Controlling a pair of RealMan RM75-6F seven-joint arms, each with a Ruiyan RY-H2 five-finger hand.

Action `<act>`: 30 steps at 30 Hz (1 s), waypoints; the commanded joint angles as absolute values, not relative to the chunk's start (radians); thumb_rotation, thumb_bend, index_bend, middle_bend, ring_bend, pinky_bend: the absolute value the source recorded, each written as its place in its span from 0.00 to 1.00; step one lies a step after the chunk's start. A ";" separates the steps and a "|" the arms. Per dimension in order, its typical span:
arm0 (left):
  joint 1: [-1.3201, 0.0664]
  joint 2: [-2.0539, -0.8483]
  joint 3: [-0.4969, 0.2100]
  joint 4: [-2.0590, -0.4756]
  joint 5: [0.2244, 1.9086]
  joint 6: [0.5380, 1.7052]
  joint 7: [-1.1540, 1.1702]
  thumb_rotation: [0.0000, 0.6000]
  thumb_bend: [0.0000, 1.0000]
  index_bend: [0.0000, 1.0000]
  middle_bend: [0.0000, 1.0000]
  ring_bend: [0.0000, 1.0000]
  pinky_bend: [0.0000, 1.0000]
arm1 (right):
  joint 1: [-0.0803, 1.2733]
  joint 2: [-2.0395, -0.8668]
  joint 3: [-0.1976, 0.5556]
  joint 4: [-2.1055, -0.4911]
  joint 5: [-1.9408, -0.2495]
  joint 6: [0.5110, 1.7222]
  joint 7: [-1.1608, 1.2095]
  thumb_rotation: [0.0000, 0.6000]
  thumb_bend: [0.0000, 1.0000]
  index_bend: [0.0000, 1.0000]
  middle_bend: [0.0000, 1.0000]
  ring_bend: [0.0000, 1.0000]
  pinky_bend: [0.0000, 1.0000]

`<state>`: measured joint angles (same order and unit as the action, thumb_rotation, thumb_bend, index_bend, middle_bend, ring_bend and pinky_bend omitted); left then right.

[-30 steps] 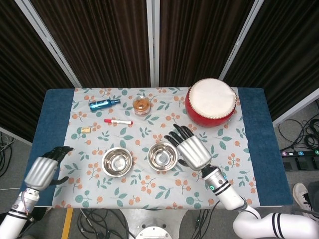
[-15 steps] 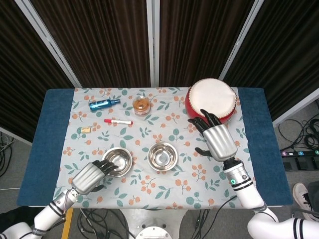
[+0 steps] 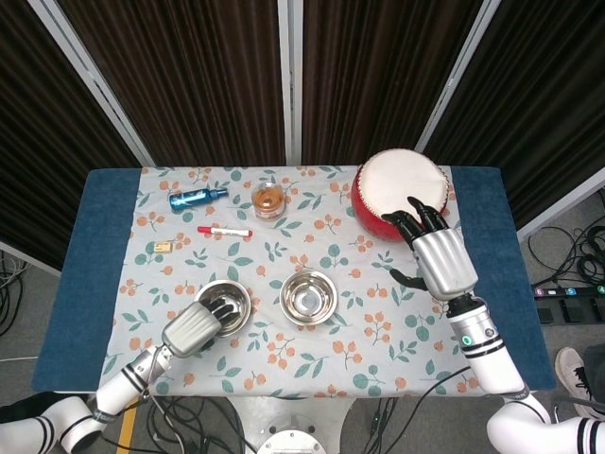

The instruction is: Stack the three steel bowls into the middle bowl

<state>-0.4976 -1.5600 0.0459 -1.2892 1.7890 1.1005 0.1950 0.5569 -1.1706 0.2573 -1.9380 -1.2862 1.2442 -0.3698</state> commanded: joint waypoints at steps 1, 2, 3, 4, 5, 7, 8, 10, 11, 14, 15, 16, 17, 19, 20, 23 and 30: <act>-0.510 -1.569 0.049 -1.281 1.778 1.084 0.185 1.00 0.23 0.36 0.42 0.33 0.50 | 0.554 -1.164 0.259 -1.929 -1.284 1.243 -0.357 1.00 0.07 0.18 0.23 0.06 0.16; -0.514 -1.571 0.050 -1.280 1.774 1.079 0.181 1.00 0.24 0.37 0.43 0.34 0.50 | 0.554 -1.163 0.259 -1.926 -1.281 1.242 -0.353 1.00 0.07 0.18 0.23 0.06 0.16; -0.518 -1.575 0.050 -1.277 1.770 1.073 0.180 1.00 0.24 0.39 0.43 0.34 0.51 | 0.554 -1.161 0.260 -1.923 -1.279 1.240 -0.348 1.00 0.07 0.18 0.23 0.06 0.16; -0.524 -1.579 0.050 -1.272 1.765 1.065 0.181 1.00 0.25 0.39 0.44 0.35 0.51 | 0.554 -1.159 0.260 -1.919 -1.275 1.237 -0.341 1.00 0.07 0.18 0.23 0.06 0.16; -0.529 -1.582 0.050 -1.269 1.761 1.057 0.181 1.00 0.25 0.39 0.44 0.35 0.52 | 0.554 -1.158 0.260 -1.916 -1.273 1.235 -0.336 1.00 0.07 0.18 0.23 0.06 0.16; -0.539 -1.591 0.047 -1.259 1.749 1.044 0.180 1.00 0.25 0.40 0.45 0.36 0.52 | 0.554 -1.155 0.259 -1.909 -1.269 1.229 -0.327 1.00 0.07 0.18 0.23 0.06 0.16; -0.543 -1.595 0.045 -1.254 1.745 1.041 0.182 1.00 0.26 0.41 0.46 0.37 0.53 | 0.555 -1.154 0.258 -1.906 -1.268 1.227 -0.323 1.00 0.07 0.18 0.23 0.06 0.16; -0.550 -1.604 0.041 -1.242 1.737 1.039 0.184 1.00 0.26 0.44 0.49 0.40 0.56 | 0.554 -1.151 0.257 -1.898 -1.266 1.223 -0.315 1.00 0.07 0.18 0.23 0.06 0.16; -0.551 -1.609 0.039 -1.238 1.733 1.041 0.187 1.00 0.27 0.46 0.50 0.41 0.57 | 0.554 -1.151 0.256 -1.894 -1.265 1.222 -0.312 1.00 0.07 0.18 0.23 0.06 0.16; -0.549 -1.622 0.033 -1.228 1.717 1.049 0.197 1.00 0.28 0.52 0.56 0.49 0.63 | 0.553 -1.150 0.255 -1.884 -1.263 1.218 -0.299 1.00 0.07 0.18 0.23 0.06 0.16; -0.550 -1.625 0.032 -1.224 1.712 1.051 0.201 1.00 0.29 0.53 0.58 0.51 0.65 | 0.552 -1.150 0.254 -1.879 -1.262 1.217 -0.295 1.00 0.07 0.17 0.23 0.06 0.16; -0.550 -1.627 0.033 -1.222 1.709 1.051 0.203 1.00 0.29 0.55 0.59 0.53 0.66 | 0.552 -1.149 0.253 -1.876 -1.261 1.216 -0.293 1.00 0.07 0.17 0.23 0.06 0.16; -0.551 -1.628 0.033 -1.220 1.707 1.051 0.205 1.00 0.30 0.55 0.60 0.54 0.67 | 0.552 -1.149 0.253 -1.873 -1.260 1.215 -0.290 1.00 0.07 0.17 0.23 0.06 0.16; -0.553 -1.629 0.037 -1.217 1.702 1.049 0.208 1.00 0.31 0.57 0.61 0.56 0.69 | 0.552 -1.148 0.251 -1.868 -1.257 1.211 -0.287 1.00 0.07 0.17 0.23 0.06 0.16; -0.554 -1.629 0.039 -1.218 1.699 1.047 0.211 1.00 0.32 0.58 0.62 0.56 0.69 | 0.552 -1.148 0.250 -1.867 -1.255 1.210 -0.287 1.00 0.07 0.17 0.23 0.06 0.16; -0.555 -1.628 0.044 -1.222 1.692 1.045 0.217 1.00 0.36 0.61 0.65 0.59 0.72 | 0.552 -1.147 0.250 -1.859 -1.247 1.206 -0.283 1.00 0.07 0.17 0.23 0.06 0.16; -0.563 -1.631 0.049 -1.223 1.682 1.044 0.231 1.00 0.40 0.66 0.68 0.62 0.75 | 0.551 -1.151 0.245 -1.840 -1.234 1.198 -0.273 1.00 0.07 0.17 0.23 0.06 0.16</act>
